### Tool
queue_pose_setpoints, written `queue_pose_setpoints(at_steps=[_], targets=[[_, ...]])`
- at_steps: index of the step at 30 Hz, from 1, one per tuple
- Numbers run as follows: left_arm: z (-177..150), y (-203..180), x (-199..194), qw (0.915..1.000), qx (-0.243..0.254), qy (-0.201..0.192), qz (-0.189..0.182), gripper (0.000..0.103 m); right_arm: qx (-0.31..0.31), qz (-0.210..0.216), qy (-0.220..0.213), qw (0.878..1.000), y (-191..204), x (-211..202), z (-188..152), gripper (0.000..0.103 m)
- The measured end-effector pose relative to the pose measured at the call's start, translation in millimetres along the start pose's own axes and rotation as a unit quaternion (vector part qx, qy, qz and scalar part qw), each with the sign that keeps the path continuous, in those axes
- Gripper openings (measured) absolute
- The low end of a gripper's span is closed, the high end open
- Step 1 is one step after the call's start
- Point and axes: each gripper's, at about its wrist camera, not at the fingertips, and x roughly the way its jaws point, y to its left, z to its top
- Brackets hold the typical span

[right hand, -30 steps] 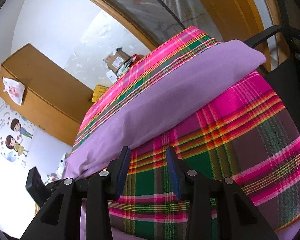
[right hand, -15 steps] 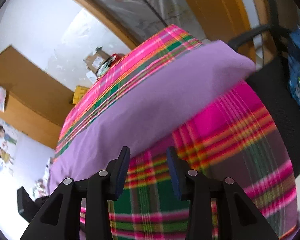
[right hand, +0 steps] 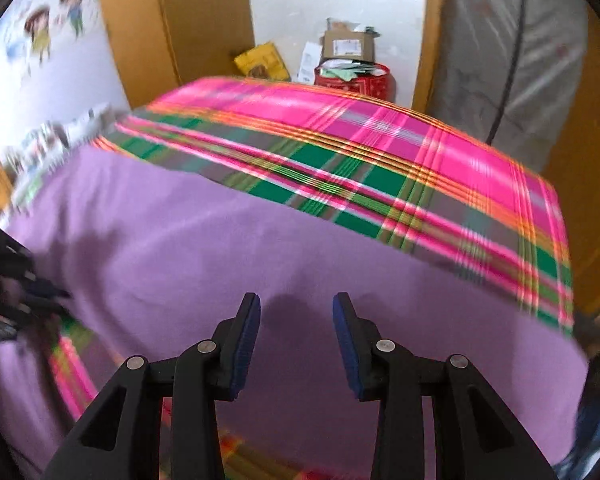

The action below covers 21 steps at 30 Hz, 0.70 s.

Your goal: Fold clothes

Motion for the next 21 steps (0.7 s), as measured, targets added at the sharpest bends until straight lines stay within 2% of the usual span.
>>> queue_pose_setpoints(at_steps=[3,6,7,8,14,19,21], targets=[[1,2,1,1.0,0.0,-0.001,-0.002,0.005,0.007,0.017,0.012,1.0,-9,13,5,0.039],[2,2,1,1.0,0.0,-0.002,-0.004,0.005,-0.014,0.019,0.016,1.0,-5,20,6,0.038],[1,2,1,1.0,-0.001,-0.002,-0.004,0.005,-0.013,0.022,0.018,1.0,-6,20,7,0.029],[0,2,1,1.0,-0.001,-0.002,-0.004,0.004,-0.007,0.022,0.02,1.0,-7,21,10,0.002],[2,0,2,1.0,0.004,-0.004,-0.001,0.003,-0.009,0.0,0.015,1.0,-7,23,16,0.002],[0,-1,2,1.0,0.005,-0.006,-0.004,0.003,0.026,-0.02,-0.011,0.999,-23,19,27,0.002],[0,-2,2,0.9999,0.007,-0.006,-0.004,0.003,0.025,-0.02,0.001,0.999,-25,23,28,0.003]])
